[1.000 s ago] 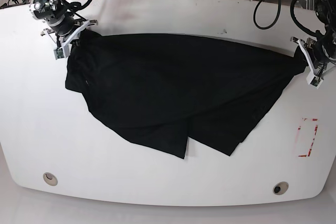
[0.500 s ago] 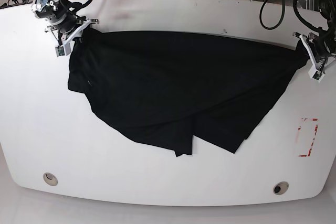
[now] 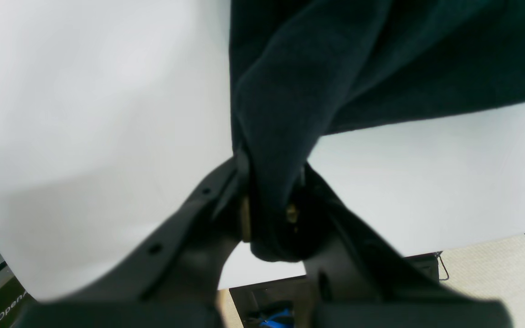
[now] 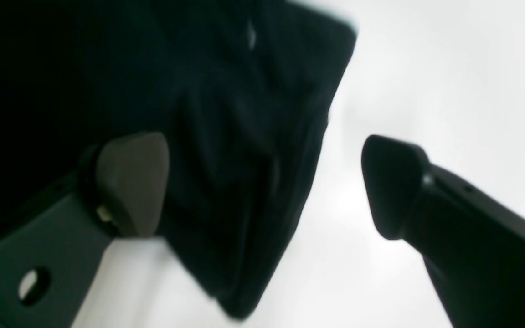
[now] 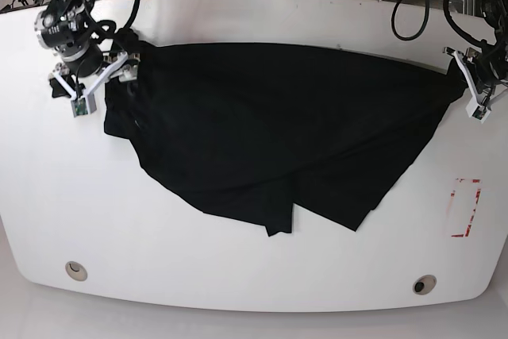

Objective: Fold the T-shirt properly
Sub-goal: 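Slide the right gripper along the shirt edge toward the hem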

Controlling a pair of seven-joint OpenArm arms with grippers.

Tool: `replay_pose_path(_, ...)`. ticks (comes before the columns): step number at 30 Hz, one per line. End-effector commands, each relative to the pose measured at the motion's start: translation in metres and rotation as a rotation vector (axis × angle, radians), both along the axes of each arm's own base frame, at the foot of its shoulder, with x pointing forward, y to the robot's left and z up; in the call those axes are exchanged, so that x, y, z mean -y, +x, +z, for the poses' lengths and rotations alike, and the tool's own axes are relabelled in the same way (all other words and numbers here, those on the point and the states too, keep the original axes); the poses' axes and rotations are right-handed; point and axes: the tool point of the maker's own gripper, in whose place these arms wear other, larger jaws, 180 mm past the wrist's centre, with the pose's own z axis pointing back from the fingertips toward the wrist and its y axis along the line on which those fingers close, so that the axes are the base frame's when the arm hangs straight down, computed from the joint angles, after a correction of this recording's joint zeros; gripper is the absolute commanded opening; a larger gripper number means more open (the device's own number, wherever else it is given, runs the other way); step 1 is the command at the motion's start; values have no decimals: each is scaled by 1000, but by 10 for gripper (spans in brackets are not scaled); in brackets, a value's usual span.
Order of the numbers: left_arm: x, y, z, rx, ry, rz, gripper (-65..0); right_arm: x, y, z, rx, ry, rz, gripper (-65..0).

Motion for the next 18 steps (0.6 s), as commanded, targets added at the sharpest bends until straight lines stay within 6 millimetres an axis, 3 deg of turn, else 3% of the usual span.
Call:
replay_pose_path(1, -5, 7, 10, 30, 17, -7, -650, 7, 27, 21, 85, -7, 15, -2)
replay_pose_path(6, -4, 8, 10, 33, 14, -6, -650, 6, 72, 23, 109, 33, 47, -2)
replay_pose_path(12, 4, 7, 5, 33, -10, -1, -650, 4, 127, 11, 68, 122, 84, -3)
replay_pose_path(18, 5, 8, 5, 37, -13, -1, -650, -8, 165, -2, 49, 218, 115, -49)
